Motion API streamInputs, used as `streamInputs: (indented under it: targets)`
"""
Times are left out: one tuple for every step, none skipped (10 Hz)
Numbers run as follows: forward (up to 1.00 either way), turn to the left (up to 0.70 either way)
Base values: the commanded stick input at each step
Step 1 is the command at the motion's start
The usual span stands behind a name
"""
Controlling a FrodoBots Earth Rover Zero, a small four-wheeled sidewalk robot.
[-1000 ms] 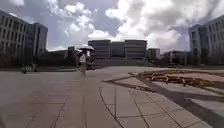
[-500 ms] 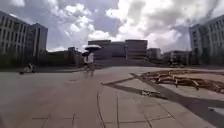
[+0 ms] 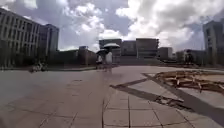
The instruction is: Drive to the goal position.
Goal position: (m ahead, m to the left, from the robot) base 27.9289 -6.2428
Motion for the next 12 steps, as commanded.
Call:
streamInputs:
  targets:
    - [1.0,0.0]
    - [1.0,0.0]
    - [1.0,0.06]
    - [1.0,0.29]
    - [1.0,0.39]
    - [1.0,0.4]
    - [1.0,0.4]
    - [1.0,0.4]
    - [1.0,0.4]
    - [1.0,0.33]
    - [1.0,0.16]
    - [1.0,0.0]
